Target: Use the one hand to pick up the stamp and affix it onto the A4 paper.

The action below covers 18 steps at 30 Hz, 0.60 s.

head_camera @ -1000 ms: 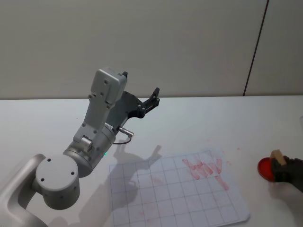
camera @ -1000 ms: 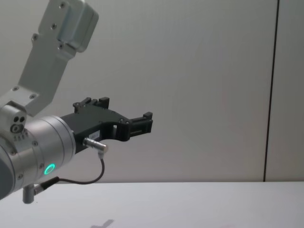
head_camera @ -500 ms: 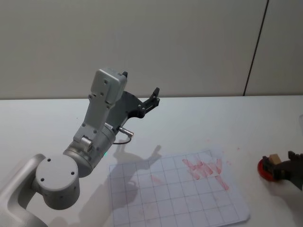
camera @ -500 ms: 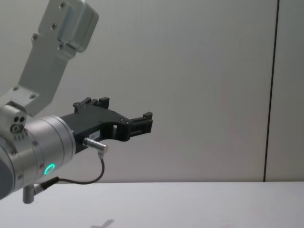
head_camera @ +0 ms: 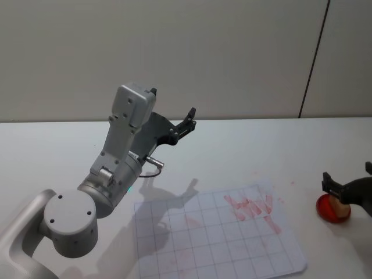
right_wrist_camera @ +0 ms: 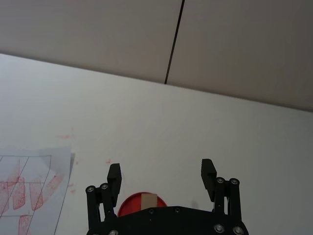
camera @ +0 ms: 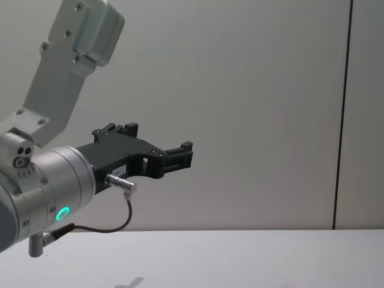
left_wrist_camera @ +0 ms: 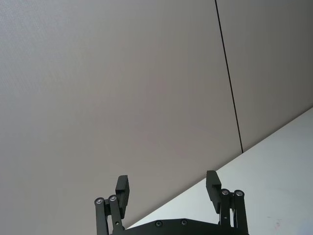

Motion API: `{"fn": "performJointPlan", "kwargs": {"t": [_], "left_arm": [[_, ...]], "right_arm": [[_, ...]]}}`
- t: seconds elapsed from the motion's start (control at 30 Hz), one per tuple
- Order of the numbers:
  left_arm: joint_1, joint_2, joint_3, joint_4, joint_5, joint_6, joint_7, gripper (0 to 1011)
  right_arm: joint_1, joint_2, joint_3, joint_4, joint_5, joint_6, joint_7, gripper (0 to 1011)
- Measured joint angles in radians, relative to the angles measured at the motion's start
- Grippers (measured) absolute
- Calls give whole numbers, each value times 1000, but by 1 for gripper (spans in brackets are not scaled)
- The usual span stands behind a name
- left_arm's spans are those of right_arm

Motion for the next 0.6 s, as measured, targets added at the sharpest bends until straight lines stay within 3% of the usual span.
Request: {"fn": "performJointPlan", "kwargs": {"t": [0.6], "left_arm": [[0, 0, 0, 0, 0, 0, 0, 1001]], "right_arm": [[-55, 37, 20, -58, -74, -264, -5, 1001]]}}
